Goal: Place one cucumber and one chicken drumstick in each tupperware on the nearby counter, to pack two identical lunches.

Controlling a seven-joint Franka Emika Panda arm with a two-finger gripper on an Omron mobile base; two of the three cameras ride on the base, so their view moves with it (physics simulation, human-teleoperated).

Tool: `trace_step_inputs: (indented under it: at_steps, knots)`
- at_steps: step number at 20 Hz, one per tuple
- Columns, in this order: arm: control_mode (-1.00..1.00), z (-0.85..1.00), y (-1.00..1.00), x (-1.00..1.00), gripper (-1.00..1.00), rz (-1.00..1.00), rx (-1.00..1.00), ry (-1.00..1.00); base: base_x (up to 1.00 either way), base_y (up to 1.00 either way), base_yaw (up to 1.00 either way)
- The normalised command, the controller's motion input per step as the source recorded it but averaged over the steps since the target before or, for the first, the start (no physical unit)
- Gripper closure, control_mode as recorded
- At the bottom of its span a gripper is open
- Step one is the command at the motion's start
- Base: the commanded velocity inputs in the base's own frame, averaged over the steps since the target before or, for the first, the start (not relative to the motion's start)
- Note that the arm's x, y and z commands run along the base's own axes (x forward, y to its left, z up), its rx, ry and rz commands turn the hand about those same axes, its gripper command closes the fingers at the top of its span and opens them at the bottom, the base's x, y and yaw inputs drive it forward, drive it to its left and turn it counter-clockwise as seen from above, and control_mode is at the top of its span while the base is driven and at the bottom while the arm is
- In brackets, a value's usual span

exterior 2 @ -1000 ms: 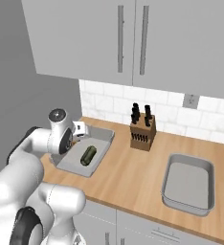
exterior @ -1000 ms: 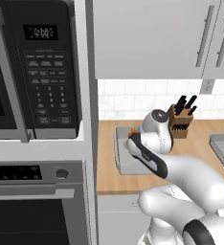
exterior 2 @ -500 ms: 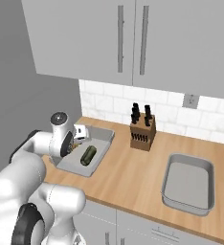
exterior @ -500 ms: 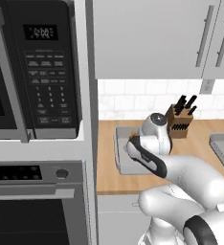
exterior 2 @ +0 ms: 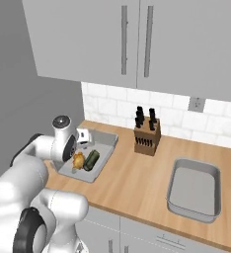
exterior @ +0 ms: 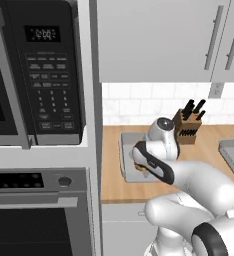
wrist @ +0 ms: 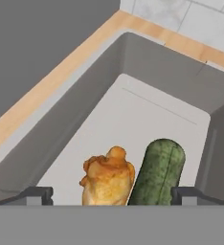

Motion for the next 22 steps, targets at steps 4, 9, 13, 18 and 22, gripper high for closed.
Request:
trace_step_inputs:
  at_steps: [4,9,13,18,22]
  knots:
    - [-1.0,0.48,0.0,-0.37,-1.0,-0.05,0.01,0.01,0.0,0.0,0.0]
    - [-1.0,0.61,-0.01,-0.89,-1.0,-0.2,0.1,0.01,0.0,0.0,0.0]
    - [-1.0,0.46,-0.02,-1.0,-1.0,-0.27,0.13,0.0,0.0,0.0,0.0]
    - [-1.0,0.28,-0.16,-0.84,-1.0,-0.22,0.06,-0.01,0.0,0.0,0.0]
    - [-1.0,-0.01,-0.3,-0.57,-1.0,-0.01,0.0,-0.11,0.0,0.0,0.0]
